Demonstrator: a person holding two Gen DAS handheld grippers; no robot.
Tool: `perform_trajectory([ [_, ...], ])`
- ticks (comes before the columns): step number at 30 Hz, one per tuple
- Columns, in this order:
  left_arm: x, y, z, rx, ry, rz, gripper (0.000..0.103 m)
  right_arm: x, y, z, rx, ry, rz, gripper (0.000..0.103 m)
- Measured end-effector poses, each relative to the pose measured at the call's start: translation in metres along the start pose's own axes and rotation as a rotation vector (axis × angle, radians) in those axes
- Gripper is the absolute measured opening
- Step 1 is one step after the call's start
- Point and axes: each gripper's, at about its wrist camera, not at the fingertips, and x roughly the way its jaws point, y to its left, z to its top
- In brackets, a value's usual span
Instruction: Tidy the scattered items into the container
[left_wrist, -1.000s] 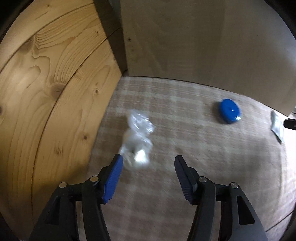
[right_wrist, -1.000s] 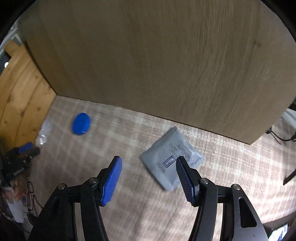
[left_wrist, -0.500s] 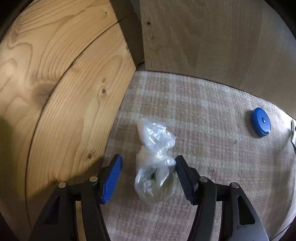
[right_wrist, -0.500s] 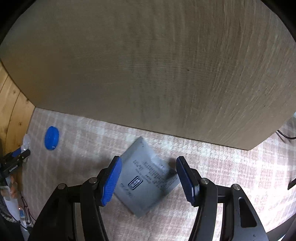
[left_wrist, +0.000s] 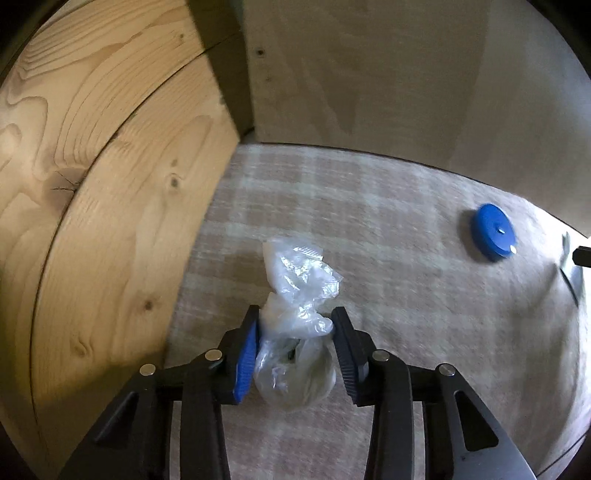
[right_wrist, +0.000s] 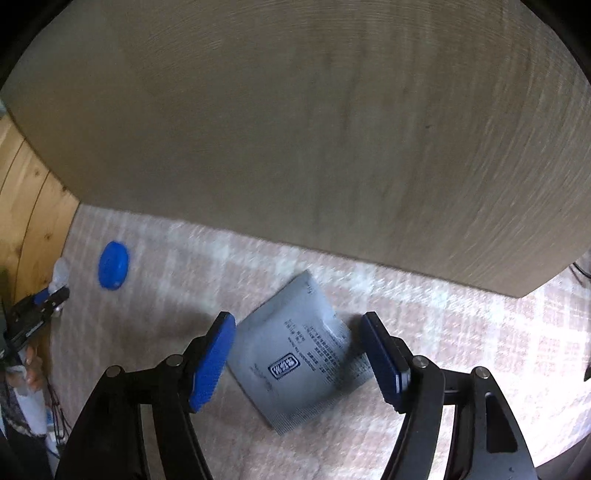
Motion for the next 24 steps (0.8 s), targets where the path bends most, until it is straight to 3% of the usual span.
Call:
perform_trajectory([
  [12, -0.016, -0.081, -0.042, 0.136, -0.006, -0.123, 0.041, -0.002, 0.054, -0.041, -0.196, -0.018, -0.026, 0.065],
  [17, -0.029, -0.132, -0.068, 0.221, -0.013, -0.167, 0.041, 0.001, 0.080, -0.068, -0.292, -0.031, -0.065, 0.059],
  [21, -0.038, -0.155, -0.078, 0.270, -0.009, -0.208, 0.041, -0.007, 0.084, -0.079, -0.285, 0.053, 0.068, 0.058],
  [24, -0.052, -0.165, -0.092, 0.301, -0.016, -0.186, 0.041, -0.019, 0.076, -0.070, -0.239, 0.006, 0.057, 0.059],
])
